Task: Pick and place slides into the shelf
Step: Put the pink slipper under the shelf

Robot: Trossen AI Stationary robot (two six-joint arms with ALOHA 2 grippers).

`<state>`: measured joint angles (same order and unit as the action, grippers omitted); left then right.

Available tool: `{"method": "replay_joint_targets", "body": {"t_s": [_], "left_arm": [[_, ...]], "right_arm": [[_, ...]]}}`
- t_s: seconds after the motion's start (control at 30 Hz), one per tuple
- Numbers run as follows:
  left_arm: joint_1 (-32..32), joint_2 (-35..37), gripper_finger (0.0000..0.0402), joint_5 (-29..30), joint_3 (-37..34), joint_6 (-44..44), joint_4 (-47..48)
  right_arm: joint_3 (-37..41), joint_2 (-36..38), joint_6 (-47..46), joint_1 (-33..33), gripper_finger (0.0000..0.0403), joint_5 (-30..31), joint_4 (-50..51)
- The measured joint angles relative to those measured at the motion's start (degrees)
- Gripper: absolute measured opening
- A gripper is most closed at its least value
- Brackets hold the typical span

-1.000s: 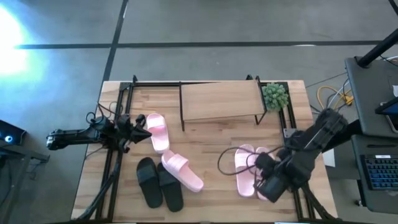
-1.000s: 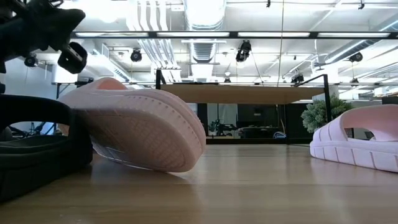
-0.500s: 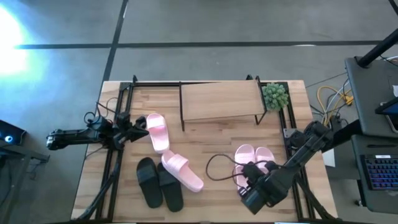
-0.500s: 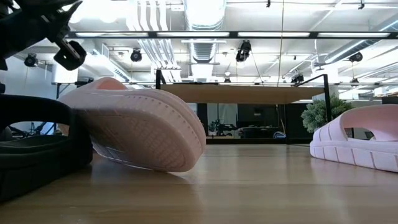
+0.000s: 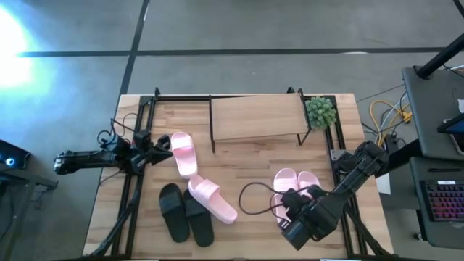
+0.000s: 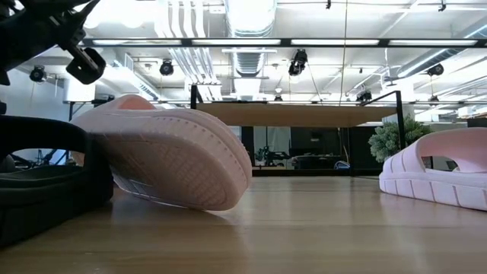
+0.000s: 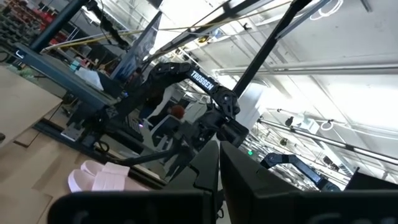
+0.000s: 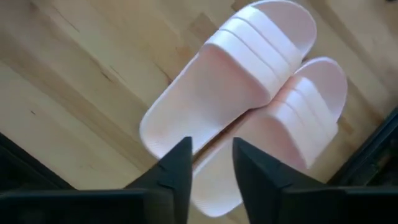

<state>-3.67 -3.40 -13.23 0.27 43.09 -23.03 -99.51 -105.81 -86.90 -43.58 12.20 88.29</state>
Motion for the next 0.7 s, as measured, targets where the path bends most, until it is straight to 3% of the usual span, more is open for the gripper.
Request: {"method": "replay_joint_targets", "body": {"t_s": [0.13, 0.3, 0.53, 0.7], "left_arm": [[0.01, -0.87, 0.0002, -0.02, 0.00, -0.28, 0.16], [-0.01, -2.03, 0.0002, -0.02, 0.00, -0.55, 2.01], [0.00, -4.74, 0.0002, -0.02, 0.00, -3.74, 2.94], [-0.01, -7.17, 0.0002, 0.17, 0.00, -6.14, 3.11]], "right_arm": [[0.33, -1.04, 4.50, -2.39, 0.0152, -2.01, 1.88], [3.68, -1.10, 7.78, -5.34, 0.0160, -6.23, 1.79], [11.91, -1.10, 5.67, -6.56, 0.0153, -5.92, 1.75], [18.90, -1.02, 5.93, -6.55, 0.0165, -1.68, 1.73]]}}
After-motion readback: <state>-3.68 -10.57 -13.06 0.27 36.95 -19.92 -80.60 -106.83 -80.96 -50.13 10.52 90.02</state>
